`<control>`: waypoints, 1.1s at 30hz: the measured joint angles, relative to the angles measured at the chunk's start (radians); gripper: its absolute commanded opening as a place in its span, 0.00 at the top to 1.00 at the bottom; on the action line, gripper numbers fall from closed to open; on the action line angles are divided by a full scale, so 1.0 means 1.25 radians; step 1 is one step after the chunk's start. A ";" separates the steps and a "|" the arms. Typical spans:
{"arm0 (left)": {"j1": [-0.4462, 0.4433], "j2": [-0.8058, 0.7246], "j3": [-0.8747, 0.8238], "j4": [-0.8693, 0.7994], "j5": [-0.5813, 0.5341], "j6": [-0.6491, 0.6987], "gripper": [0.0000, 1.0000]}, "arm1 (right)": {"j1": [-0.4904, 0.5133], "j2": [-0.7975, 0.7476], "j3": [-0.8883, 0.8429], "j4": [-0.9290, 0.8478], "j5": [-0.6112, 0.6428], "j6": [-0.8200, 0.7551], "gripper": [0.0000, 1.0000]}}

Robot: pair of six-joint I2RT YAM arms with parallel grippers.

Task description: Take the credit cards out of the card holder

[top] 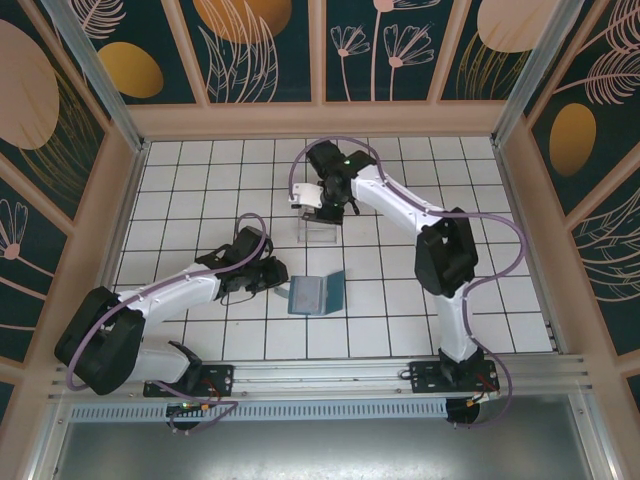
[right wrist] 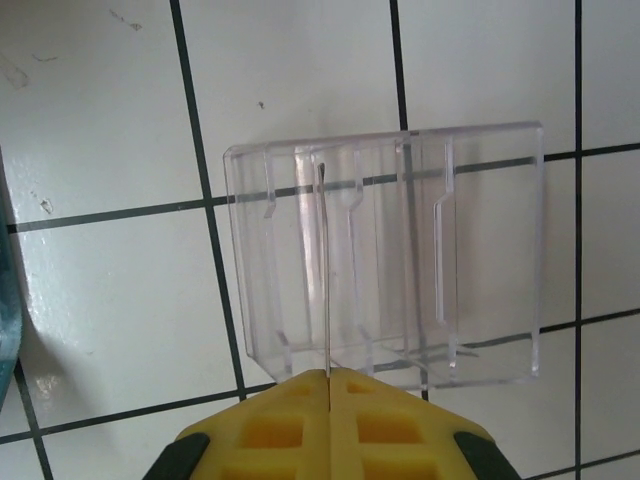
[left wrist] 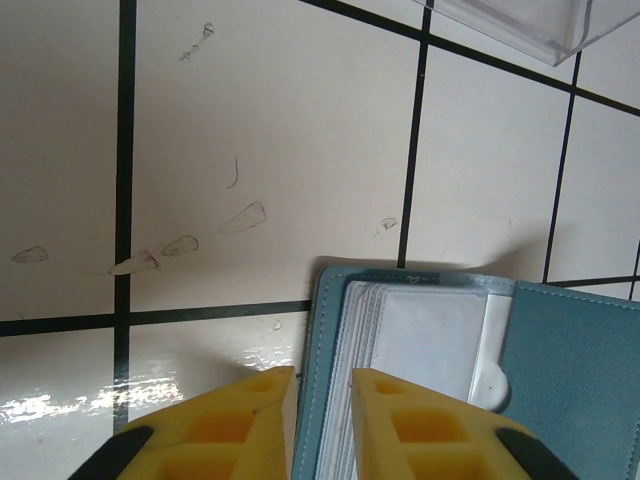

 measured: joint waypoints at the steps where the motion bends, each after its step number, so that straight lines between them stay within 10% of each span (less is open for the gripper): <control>1: 0.000 0.000 0.000 0.000 0.000 0.000 0.78 | 0.000 0.011 0.015 -0.009 0.002 -0.003 1.00; 24: 0.015 -0.005 0.000 0.000 0.000 0.007 0.78 | 0.000 0.155 0.121 -0.109 -0.023 -0.023 1.00; 33: 0.016 -0.005 0.001 0.000 -0.003 0.007 0.78 | 0.000 0.172 0.139 -0.109 -0.021 -0.028 0.70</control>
